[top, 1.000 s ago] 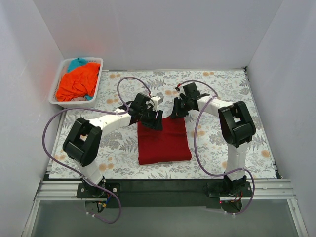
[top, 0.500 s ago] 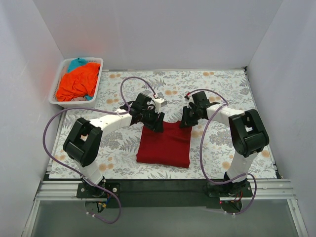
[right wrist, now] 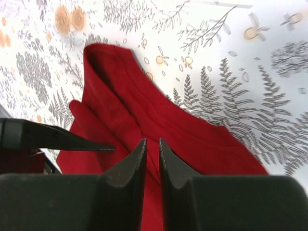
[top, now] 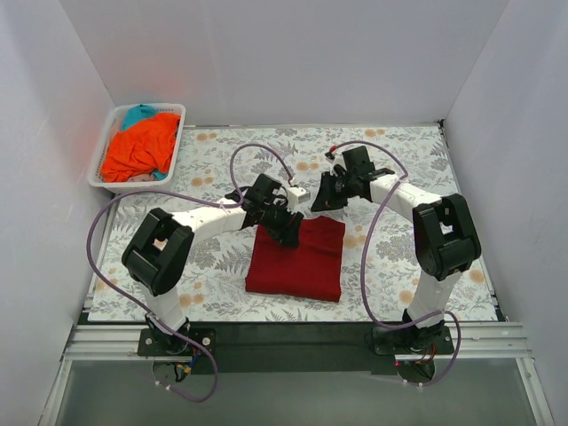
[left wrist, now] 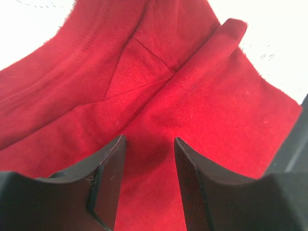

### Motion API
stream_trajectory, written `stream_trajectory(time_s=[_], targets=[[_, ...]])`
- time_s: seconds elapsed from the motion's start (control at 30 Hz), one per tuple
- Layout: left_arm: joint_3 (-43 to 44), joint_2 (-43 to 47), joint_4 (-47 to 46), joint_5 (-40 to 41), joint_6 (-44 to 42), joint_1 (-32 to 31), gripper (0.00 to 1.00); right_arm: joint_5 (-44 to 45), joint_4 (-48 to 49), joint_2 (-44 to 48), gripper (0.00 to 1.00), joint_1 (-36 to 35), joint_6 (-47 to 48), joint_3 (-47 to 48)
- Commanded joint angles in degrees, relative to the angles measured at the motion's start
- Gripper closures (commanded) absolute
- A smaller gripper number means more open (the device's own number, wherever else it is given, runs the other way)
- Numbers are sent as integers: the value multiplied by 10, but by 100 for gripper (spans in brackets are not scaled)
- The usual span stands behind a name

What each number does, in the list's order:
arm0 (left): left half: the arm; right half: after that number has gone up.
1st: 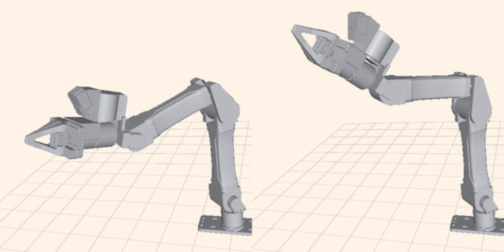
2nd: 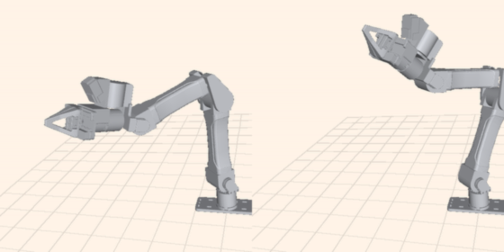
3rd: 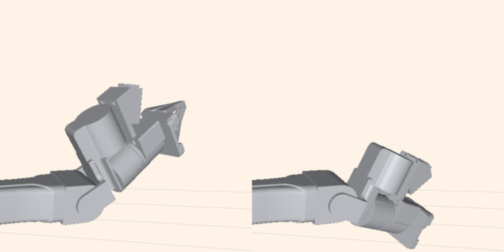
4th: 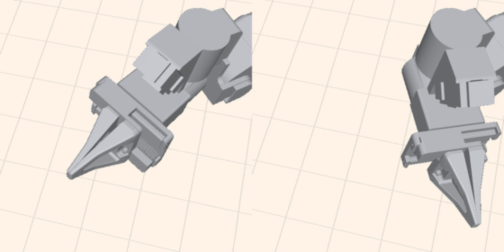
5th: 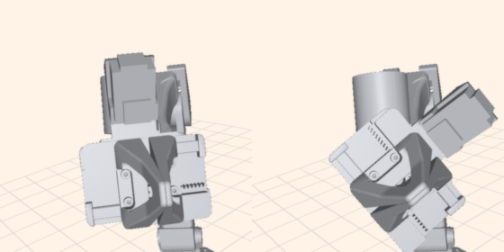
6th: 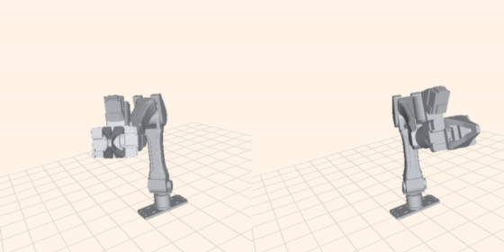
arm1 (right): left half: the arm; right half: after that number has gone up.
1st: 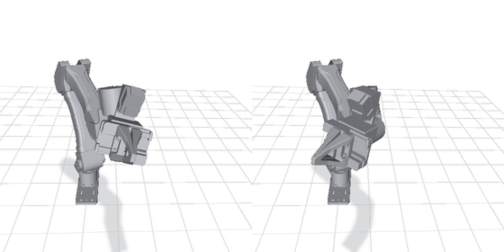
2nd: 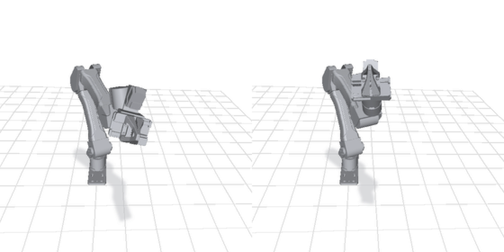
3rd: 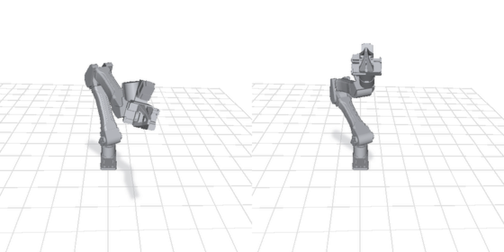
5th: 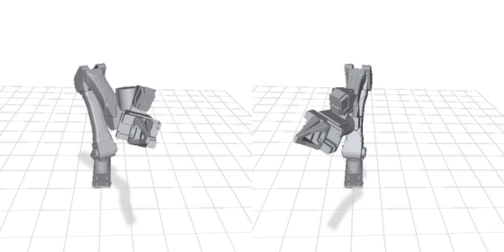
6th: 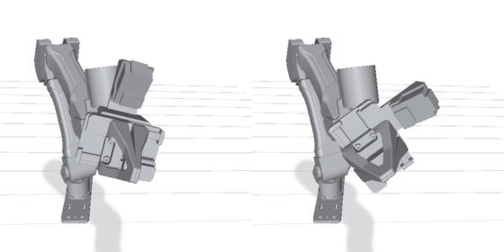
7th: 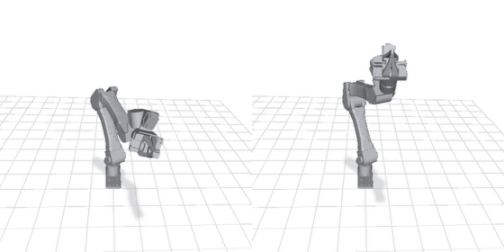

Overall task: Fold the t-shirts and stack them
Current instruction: Fold the tshirt

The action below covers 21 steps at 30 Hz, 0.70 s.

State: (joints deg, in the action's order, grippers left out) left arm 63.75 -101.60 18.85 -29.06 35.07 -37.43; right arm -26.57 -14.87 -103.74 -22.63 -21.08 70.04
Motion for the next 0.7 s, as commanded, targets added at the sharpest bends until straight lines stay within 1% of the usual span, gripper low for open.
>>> stream_trajectory(time_s=[0.0, 0.17, 0.33, 0.47, 0.67], targets=[[19, -11, -1, 9, -27, -20, 57, -46, 5, -36, 79, -12, -8, 15], [15, -18, -1, 41, -37, -33, 57, -61, 23, -73, 80, -24, -13, 14], [16, 7, -13, 64, -39, -35, 57, -61, 31, -98, 81, -30, -14, 12], [28, 22, -24, 65, -38, -35, 57, -57, 34, -109, 82, -31, -15, 5], [33, 6, -30, 66, -38, -35, 57, -52, 36, -105, 82, -32, -16, -1]])
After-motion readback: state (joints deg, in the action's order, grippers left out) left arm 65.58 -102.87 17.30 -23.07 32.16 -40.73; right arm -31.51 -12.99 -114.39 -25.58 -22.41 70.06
